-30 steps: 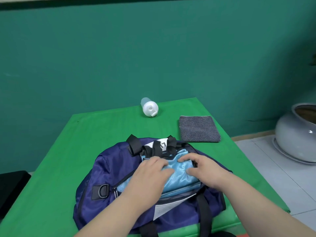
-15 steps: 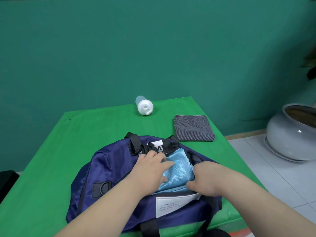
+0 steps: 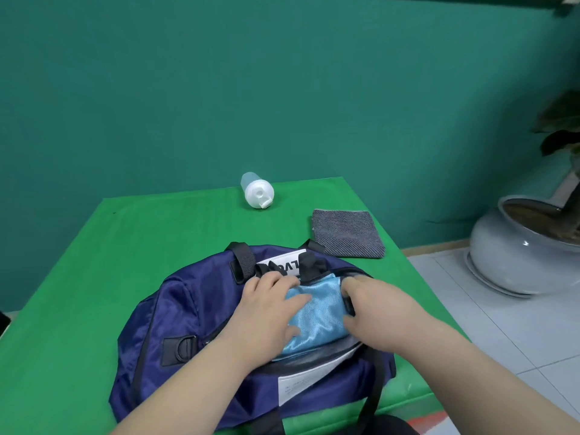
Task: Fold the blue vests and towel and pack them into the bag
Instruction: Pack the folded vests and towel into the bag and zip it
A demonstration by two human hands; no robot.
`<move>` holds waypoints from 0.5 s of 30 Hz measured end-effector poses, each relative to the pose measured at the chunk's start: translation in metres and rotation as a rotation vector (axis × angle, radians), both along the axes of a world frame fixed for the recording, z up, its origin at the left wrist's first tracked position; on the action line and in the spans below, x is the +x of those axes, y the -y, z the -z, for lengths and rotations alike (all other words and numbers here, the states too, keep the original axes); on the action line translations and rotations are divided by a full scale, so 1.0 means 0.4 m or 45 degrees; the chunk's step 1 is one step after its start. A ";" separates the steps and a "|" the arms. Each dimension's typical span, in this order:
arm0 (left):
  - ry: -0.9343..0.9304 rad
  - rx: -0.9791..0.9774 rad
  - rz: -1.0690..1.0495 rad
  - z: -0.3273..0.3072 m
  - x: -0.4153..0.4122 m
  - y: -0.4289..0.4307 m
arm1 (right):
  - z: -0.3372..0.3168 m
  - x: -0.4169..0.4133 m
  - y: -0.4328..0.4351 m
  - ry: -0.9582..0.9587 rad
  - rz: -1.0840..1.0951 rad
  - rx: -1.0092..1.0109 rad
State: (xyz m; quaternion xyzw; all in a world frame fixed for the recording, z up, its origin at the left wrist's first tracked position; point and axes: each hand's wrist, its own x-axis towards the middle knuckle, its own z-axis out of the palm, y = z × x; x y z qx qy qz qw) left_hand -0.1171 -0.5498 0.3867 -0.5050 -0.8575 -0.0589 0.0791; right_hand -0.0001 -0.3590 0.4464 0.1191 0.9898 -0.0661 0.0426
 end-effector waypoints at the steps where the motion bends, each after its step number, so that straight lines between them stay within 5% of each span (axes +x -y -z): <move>1: 0.002 0.011 -0.001 0.003 0.000 0.003 | 0.005 -0.002 -0.002 -0.056 0.032 -0.034; 6: -0.035 -0.072 0.048 0.004 -0.011 0.004 | 0.037 -0.019 -0.013 -0.195 -0.051 -0.234; 15: 0.080 -0.129 0.236 0.011 -0.003 -0.027 | 0.073 -0.038 -0.033 -0.011 -0.194 -0.092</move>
